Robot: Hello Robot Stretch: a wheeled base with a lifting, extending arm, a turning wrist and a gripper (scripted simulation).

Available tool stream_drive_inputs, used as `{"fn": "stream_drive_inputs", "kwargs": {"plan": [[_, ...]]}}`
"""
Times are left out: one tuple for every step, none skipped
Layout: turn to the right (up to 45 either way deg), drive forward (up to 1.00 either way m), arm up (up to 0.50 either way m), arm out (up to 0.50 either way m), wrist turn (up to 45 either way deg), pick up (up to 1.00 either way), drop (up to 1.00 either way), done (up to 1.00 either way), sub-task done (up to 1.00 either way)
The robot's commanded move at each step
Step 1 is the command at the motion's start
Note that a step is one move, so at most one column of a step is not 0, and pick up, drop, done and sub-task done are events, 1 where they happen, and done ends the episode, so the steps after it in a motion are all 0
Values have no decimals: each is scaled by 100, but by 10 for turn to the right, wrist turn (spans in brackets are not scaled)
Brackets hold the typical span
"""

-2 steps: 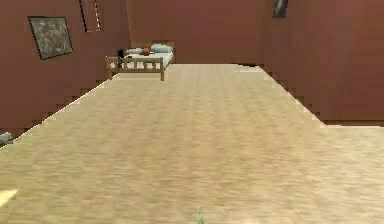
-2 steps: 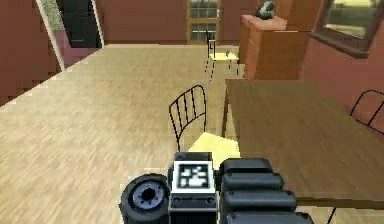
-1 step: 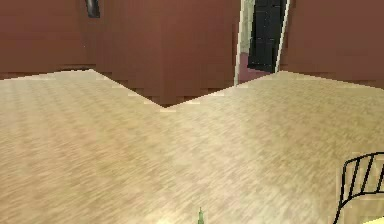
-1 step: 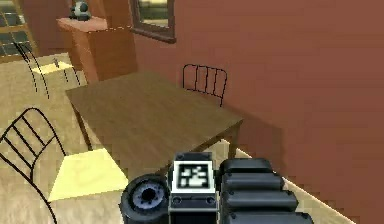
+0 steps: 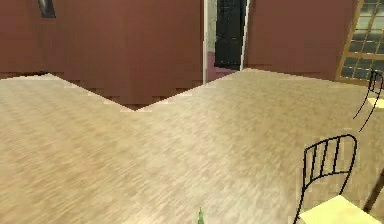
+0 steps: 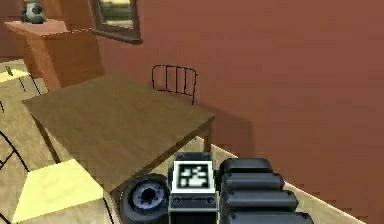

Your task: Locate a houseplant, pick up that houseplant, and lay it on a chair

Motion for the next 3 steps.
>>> {"fn": "stream_drive_inputs", "kwargs": {"plan": [[0, 75, 0, 0, 0, 0, 0, 0, 0], [-450, 0, 0, 0, 0, 0, 0, 0, 0], [-60, 0, 0, 0, 0, 0, 0, 0, 0]]}}
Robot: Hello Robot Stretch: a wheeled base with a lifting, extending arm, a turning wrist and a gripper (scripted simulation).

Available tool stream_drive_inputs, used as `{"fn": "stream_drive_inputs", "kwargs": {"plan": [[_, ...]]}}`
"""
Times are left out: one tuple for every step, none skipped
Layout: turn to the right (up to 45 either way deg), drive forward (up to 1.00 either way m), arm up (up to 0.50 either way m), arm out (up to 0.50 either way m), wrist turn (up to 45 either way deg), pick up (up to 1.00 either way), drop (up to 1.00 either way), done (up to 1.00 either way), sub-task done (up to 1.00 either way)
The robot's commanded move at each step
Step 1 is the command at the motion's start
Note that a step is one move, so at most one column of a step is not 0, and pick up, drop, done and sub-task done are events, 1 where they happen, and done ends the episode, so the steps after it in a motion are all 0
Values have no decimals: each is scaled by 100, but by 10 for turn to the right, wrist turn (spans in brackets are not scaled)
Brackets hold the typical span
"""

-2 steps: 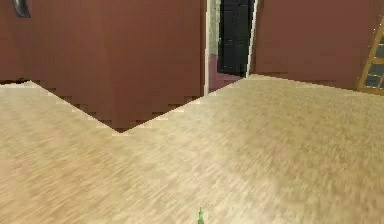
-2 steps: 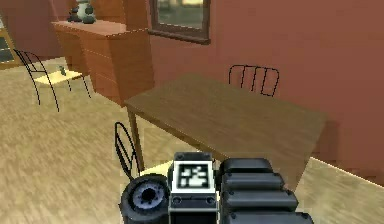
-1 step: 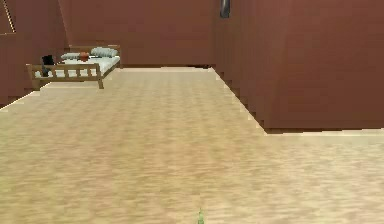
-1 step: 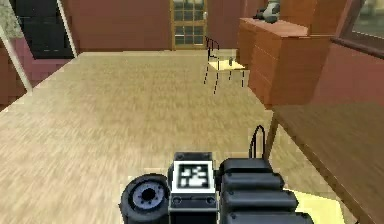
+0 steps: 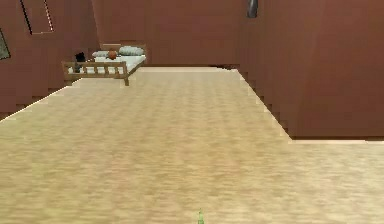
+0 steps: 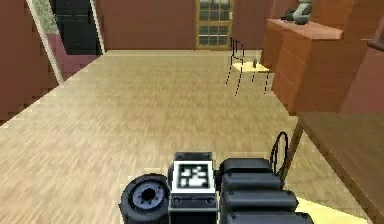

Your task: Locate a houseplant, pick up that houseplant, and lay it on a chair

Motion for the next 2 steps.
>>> {"fn": "stream_drive_inputs", "kwargs": {"plan": [[450, 0, 0, 0, 0, 0, 0, 0, 0], [0, 0, 0, 48, 0, 0, 0, 0, 0]]}}
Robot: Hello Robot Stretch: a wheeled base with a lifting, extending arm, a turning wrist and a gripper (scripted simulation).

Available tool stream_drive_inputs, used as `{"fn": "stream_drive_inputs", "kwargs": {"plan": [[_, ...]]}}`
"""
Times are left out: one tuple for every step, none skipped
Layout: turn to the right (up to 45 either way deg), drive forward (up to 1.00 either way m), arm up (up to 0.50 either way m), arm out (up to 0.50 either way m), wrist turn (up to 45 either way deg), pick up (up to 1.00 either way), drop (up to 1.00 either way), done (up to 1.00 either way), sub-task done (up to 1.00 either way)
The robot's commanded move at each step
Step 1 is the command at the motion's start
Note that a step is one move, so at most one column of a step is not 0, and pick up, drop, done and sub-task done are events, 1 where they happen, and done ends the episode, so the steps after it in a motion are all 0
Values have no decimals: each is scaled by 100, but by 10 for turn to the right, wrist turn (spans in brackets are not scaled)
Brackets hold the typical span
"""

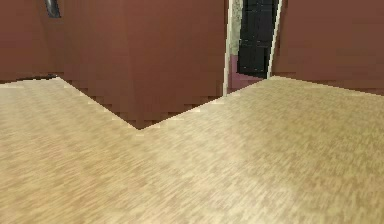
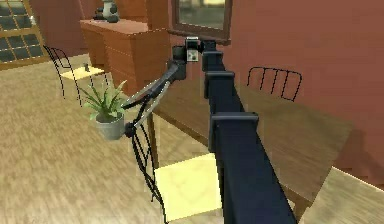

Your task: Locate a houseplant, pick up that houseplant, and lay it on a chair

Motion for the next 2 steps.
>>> {"fn": "stream_drive_inputs", "kwargs": {"plan": [[0, 0, 0, 0, 450, 0, 0, 0, 0], [0, 0, 0, 0, 450, 0, 0, 0, 0]]}}
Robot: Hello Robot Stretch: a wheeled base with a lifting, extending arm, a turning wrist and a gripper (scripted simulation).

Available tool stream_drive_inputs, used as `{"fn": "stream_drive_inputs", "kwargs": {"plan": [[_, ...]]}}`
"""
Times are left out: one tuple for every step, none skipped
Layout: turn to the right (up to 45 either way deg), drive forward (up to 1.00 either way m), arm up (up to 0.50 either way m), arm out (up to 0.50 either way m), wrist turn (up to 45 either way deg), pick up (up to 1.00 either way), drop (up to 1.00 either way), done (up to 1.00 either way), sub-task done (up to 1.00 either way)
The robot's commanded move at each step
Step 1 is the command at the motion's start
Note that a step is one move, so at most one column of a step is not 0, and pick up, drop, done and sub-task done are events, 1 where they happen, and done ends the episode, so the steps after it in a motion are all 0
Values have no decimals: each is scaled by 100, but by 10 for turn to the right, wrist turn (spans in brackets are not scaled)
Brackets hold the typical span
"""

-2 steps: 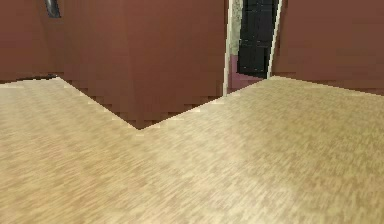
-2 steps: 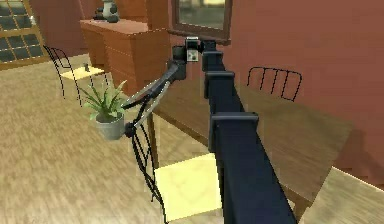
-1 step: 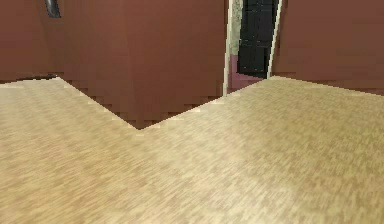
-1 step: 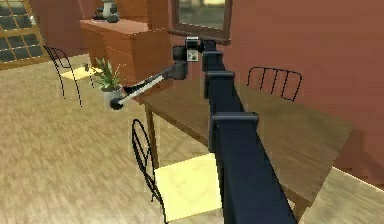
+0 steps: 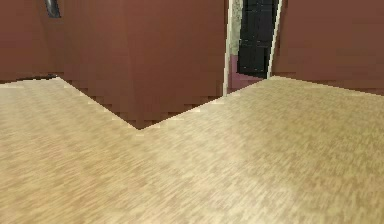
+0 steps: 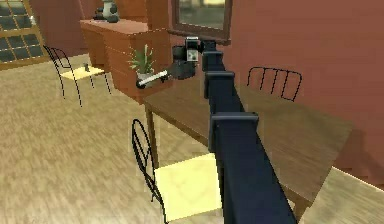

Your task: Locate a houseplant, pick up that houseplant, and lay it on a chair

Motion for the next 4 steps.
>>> {"fn": "stream_drive_inputs", "kwargs": {"plan": [[0, 0, 0, 0, 390, 0, 0, 0, 0], [0, 0, -38, 0, 0, 0, 0, 0, 0], [0, 0, -32, 0, 0, 0, 0, 0, 0], [0, 0, 0, 0, 0, 0, 100, 0, 0]]}}
